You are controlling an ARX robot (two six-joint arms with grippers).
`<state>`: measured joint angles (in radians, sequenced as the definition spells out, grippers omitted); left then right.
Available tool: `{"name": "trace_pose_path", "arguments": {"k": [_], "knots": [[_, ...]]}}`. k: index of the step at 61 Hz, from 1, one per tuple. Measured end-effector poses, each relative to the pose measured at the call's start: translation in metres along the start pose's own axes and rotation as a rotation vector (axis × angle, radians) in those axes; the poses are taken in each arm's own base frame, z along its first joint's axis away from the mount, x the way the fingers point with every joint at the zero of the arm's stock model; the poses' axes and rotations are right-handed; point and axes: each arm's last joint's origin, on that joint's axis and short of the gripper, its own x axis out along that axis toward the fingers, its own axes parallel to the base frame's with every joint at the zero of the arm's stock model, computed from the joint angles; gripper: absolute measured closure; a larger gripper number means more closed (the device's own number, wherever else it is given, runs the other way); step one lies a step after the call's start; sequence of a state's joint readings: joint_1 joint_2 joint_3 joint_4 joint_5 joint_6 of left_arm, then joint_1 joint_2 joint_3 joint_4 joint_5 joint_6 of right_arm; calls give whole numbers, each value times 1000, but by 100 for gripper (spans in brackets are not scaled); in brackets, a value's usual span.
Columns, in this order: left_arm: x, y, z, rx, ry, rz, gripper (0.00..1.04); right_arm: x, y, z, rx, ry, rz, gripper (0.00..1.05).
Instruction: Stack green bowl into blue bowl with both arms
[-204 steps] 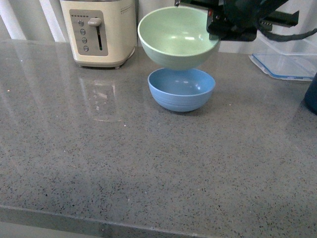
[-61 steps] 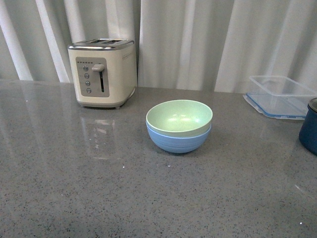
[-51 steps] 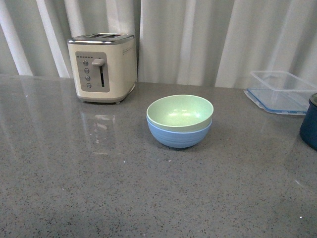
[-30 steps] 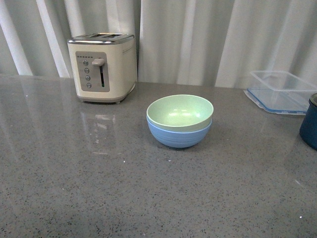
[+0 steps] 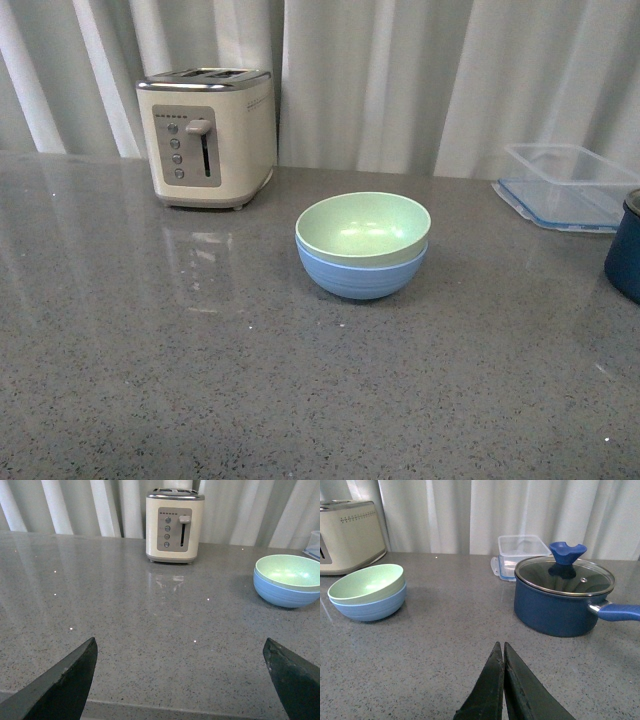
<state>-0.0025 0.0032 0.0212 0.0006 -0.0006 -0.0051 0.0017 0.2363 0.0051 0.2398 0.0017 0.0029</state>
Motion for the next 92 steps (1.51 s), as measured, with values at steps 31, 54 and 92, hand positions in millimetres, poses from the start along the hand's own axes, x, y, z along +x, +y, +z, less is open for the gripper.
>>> {"name": "trace_pose_path", "arguments": {"k": [31, 54, 92], "knots": [[0, 0, 0, 0, 0, 0, 7, -15, 0, -3, 0, 6, 3, 104], [0, 0, 0, 0, 0, 0, 7, -15, 0, -3, -2, 6, 3, 70], [0, 0, 0, 0, 0, 0, 7, -15, 0, -3, -1, 6, 3, 10]]}}
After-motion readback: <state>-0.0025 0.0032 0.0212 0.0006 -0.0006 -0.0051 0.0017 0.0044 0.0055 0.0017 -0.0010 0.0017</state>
